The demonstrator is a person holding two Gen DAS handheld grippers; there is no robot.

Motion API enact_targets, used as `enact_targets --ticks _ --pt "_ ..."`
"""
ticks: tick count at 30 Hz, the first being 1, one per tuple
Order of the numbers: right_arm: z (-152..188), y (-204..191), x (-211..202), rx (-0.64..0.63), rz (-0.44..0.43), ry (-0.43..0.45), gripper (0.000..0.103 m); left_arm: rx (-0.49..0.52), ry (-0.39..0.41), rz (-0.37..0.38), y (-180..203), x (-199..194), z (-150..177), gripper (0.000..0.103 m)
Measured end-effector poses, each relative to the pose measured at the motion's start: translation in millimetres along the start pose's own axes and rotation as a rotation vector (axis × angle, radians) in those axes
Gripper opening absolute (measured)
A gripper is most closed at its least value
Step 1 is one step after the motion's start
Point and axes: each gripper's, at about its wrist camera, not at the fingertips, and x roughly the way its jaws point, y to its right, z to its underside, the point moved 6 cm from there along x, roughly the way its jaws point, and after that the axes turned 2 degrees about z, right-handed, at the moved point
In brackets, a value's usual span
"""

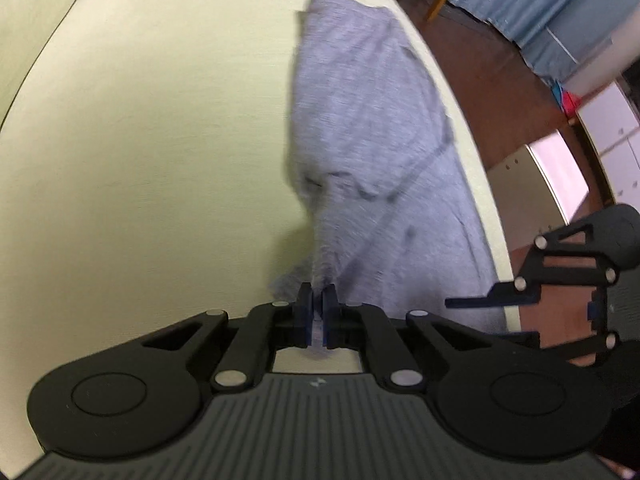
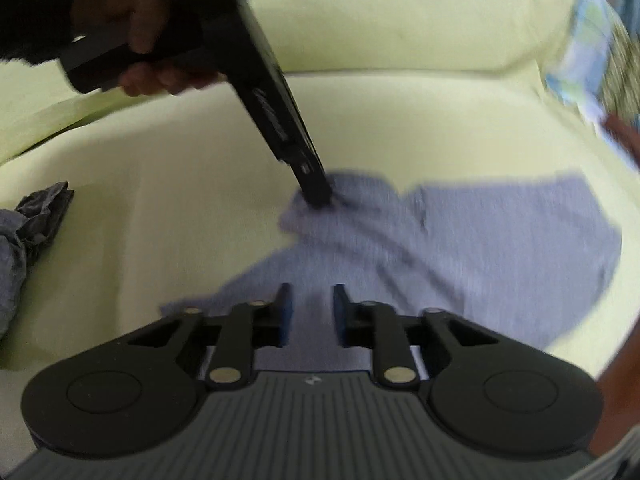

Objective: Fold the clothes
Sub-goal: 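Hold the shorts with the left gripper while the right gripper pinches and folds fabric, then open both grippers and release the shorts, leaving them folded lengthwise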

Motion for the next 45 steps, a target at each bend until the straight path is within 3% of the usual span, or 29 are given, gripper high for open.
enact_targets --ticks 5,13,18,19,20,21,24,28,34,39,45 --pt "-28.0 0.4 23.4 -0.141 -0.018 0.03 0.013 -0.009 -0.034 -0.019 -22.1 12.2 -14.3 0.001" --pt "-43.4 -2.4 64.6 -0.305 -0.128 -0.04 0.015 -0.015 -0.041 -0.003 -23.6 23.6 -12.0 0.001" --pt "-40.0 -5.0 84.8 -0.341 -0.195 -0.091 0.024 -0.015 -0.034 0.008 -25.1 24.6 -10.7 0.002" --pt "-40.6 -4.7 86.7 -0.331 -0.213 -0.087 0.022 -0.02 -0.031 0.011 -25.6 24.8 -10.5 0.002" --pt "-40.7 -5.2 87.1 -0.328 -0.227 -0.09 0.009 -0.026 -0.028 0.014 -26.7 24.4 -10.3 0.002" --pt "-39.8 -8.7 85.9 -0.346 -0.248 -0.087 0.003 -0.031 -0.026 0.016 -27.7 23.6 -10.3 0.002" --pt "-36.4 -19.7 72.3 -0.417 -0.236 -0.049 0.002 -0.033 -0.027 0.014 -26.8 21.7 -10.7 0.002" --pt "-34.3 -19.6 33.1 -0.334 -0.203 0.053 0.002 -0.031 -0.036 0.022 -18.9 14.6 -12.4 0.002" --pt "-14.9 -3.0 -48.8 -0.167 -0.163 0.115 0.002 -0.056 -0.019 0.084 23.7 -18.9 2.6 0.002" --pt "21.2 -7.9 -94.1 -0.085 -0.146 0.073 0.002 -0.077 -0.042 0.089 59.3 -18.2 31.6 0.002" --pt "76.6 -16.8 -95.3 0.023 -0.136 -0.002 0.002 -0.128 -0.116 0.081 78.7 16.9 70.9 0.002"
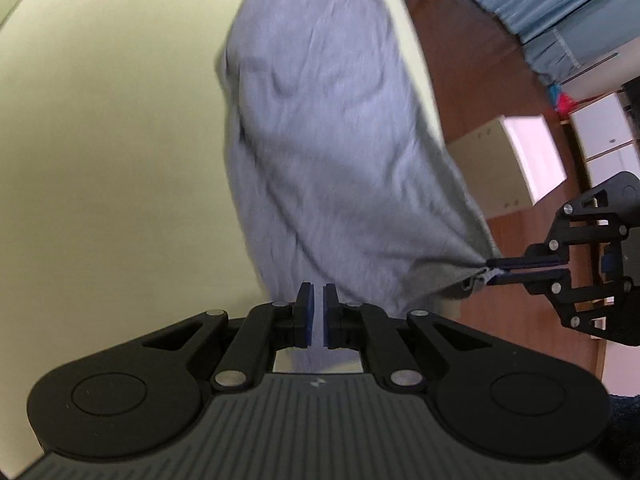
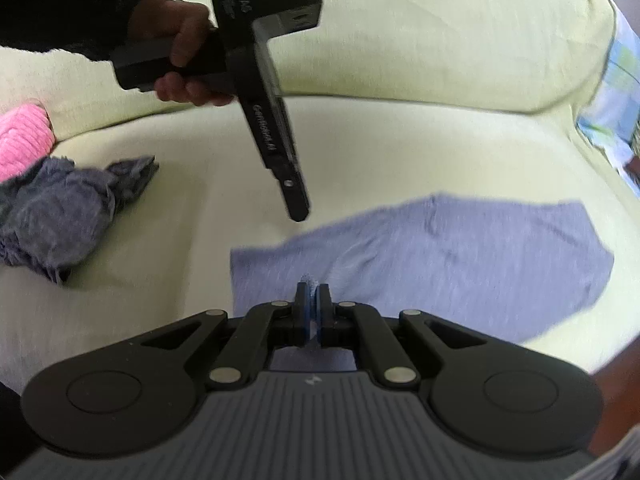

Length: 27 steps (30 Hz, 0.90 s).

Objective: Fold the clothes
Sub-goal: 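Open both grippers and release the shorts, leaving them folded lengthwise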

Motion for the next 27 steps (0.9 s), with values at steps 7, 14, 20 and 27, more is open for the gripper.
enact_targets --ticks 7,14,20,27 --pt "46.9 -14.3 31.5 0.073 0.123 -0.089 0.016 -0.135 0.019 0.053 12.6 23.5 9.4 0.008" --pt "41.6 -27.3 24.5 0.071 0.189 -0.072 0.034 -0.256 0.027 0.099 22.2 37.6 7.5 0.029" --pt "47.2 -30.0 27.2 0.064 0.236 -0.097 0.035 -0.31 0.009 0.082 23.6 44.8 16.9 0.031" --pt "50.4 -39.0 31.8 0.062 0.249 -0.102 0.035 -0.302 0.034 0.044 29.6 52.3 11.5 0.028"
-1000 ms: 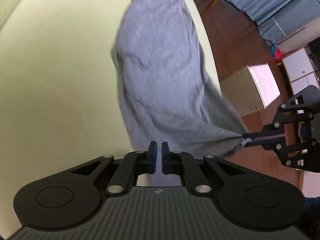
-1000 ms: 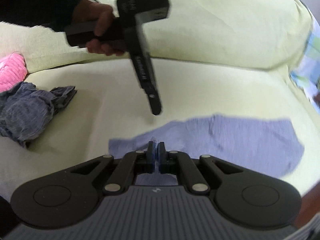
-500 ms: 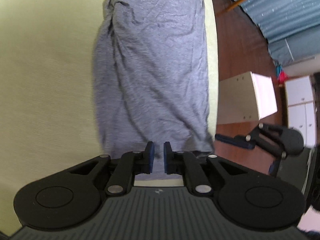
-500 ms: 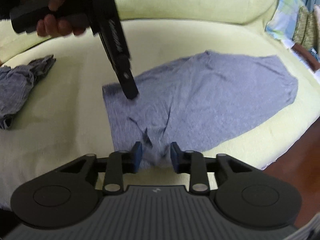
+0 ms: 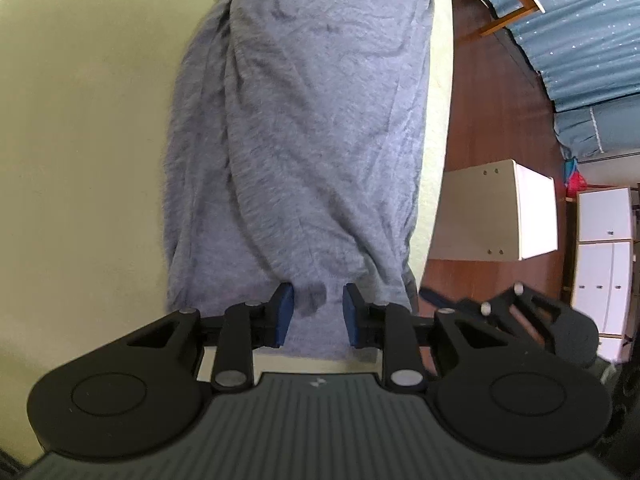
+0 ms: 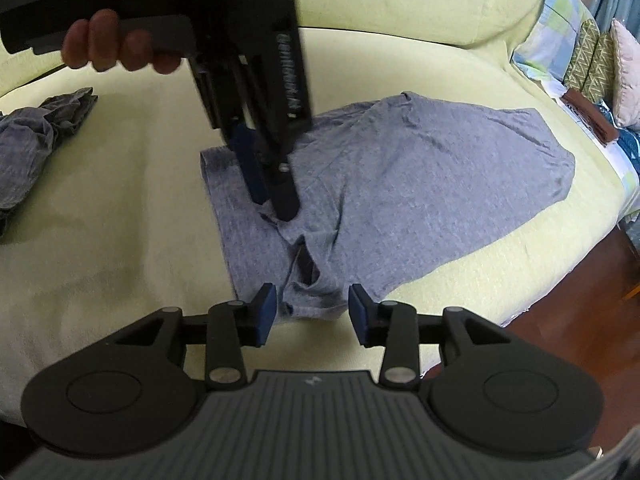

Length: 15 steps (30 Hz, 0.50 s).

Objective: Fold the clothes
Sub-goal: 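Open both grippers and release the shorts, leaving them folded lengthwise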

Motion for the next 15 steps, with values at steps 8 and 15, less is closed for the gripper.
enact_targets --ticks 8,15 --pt "2.1 -2.3 0.0 0.029 -0.017 -0.015 0.0 0.073 0.07 -0.021 -8.4 -27.5 11.5 0.0" --pt "-5.3 -13.2 -9.7 0.027 -0.064 0.009 0.0 0.042 0.082 -0.085 -41.7 -47.9 23.3 0.0"
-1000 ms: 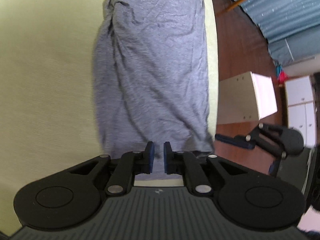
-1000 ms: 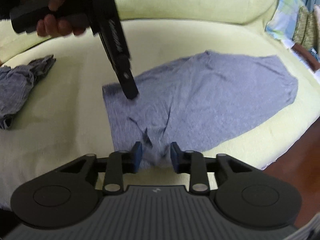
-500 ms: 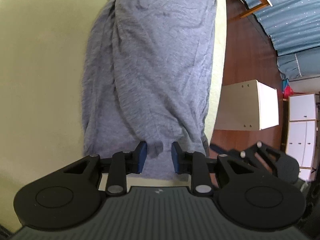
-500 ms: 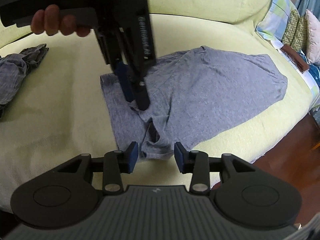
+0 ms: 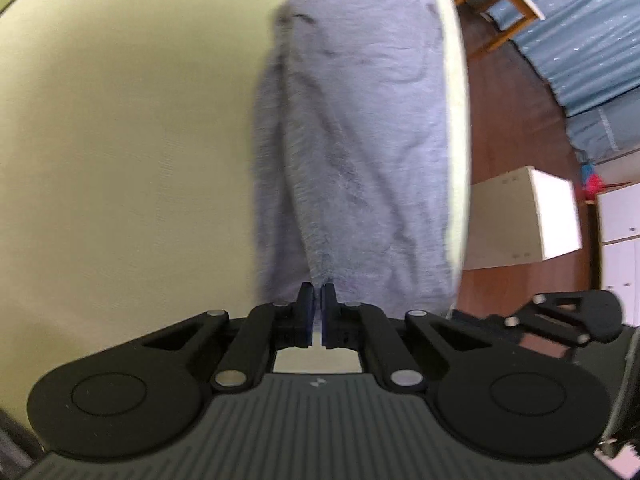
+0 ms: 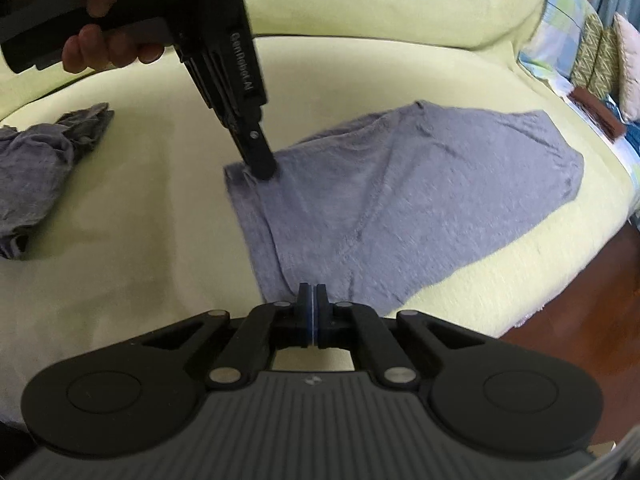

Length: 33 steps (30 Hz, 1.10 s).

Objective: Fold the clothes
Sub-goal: 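Open both grippers and release the shorts, leaving them folded lengthwise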

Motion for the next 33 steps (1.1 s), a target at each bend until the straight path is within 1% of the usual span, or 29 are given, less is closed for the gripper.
enact_targets --ticks 2,3,4,5,6,7,8,12,13,15,16,17,19,21,22,23,24,25,28,33 --pt "1.7 -2.7 4.0 -0.007 -0.008 -0.012 0.0 0.006 -0.023 -0.005 -6.5 9.8 4.9 0.0" --pt "3.8 -4.6 7.9 -0.007 -0.012 -0.035 0.0 0.017 -0.03 -0.016 -7.6 12.9 5.8 0.0" --pt "5.3 -5.4 10.0 -0.008 0.0 -0.053 0.002 0.032 -0.037 -0.03 -9.2 17.1 6.8 0.0" --pt "6.0 -5.5 10.0 -0.007 0.011 -0.062 0.003 0.032 -0.037 -0.027 -9.8 18.2 6.8 0.0" --pt "6.3 -4.8 9.2 -0.004 0.022 -0.061 0.007 0.033 -0.036 -0.023 -10.4 19.0 6.7 0.0" --pt "6.8 -3.4 7.8 0.002 0.042 -0.059 0.017 0.035 -0.035 -0.02 -10.9 18.4 6.4 0.0" --pt "7.4 -2.0 6.3 0.009 0.061 -0.058 0.023 0.041 -0.035 -0.021 -10.7 17.3 6.4 0.0" --pt "11.9 1.6 5.0 0.055 0.093 -0.075 0.024 0.057 -0.036 -0.021 -11.8 12.5 5.1 0.0" --pt "13.1 4.5 6.8 0.09 0.102 -0.084 0.024 0.057 -0.037 -0.019 -12.7 12.1 4.8 0.001" --pt "13.5 11.3 7.8 0.172 0.087 -0.086 0.025 0.062 -0.039 -0.018 -13.2 12.5 4.4 0.001" --pt "13.9 20.0 7.8 0.278 0.068 -0.078 0.025 0.065 -0.04 -0.019 -13.3 13.1 4.5 0.001" --pt "14.7 24.8 7.8 0.326 0.059 -0.075 0.025 0.07 -0.041 -0.019 -13.3 13.6 5.1 0.001" --pt "17.7 40.1 8.6 0.488 0.033 -0.063 0.025 0.075 -0.045 -0.016 -13.5 14.6 5.0 0.001" --pt "21.0 45.4 12.0 0.549 0.02 -0.061 0.025 0.07 -0.047 -0.009 -14.9 14.9 4.2 0.002" --pt "23.0 48.1 14.7 0.584 0.007 -0.06 0.018 0.061 -0.049 -0.001 -16.5 14.7 3.7 0.002" --pt "25.2 49.4 18.1 0.617 -0.009 -0.058 0.003 0.056 -0.051 0.003 -17.2 15.4 3.3 0.002" --pt "26.2 49.1 20.7 0.632 -0.024 -0.062 0.0 0.055 -0.052 0.005 -18.0 14.8 3.1 0.002" --pt "25.8 46.8 21.9 0.637 -0.042 -0.065 0.0 0.06 -0.053 0.005 -17.6 14.3 2.7 0.002" --pt "20.8 40.5 11.8 0.633 -0.043 -0.034 0.0 0.082 -0.05 0.001 -14.2 12.0 1.6 0.002" --pt "20.3 37.6 2.2 0.659 -0.071 -0.036 0.0 0.101 -0.04 -0.012 -15.7 3.0 0.7 0.002"
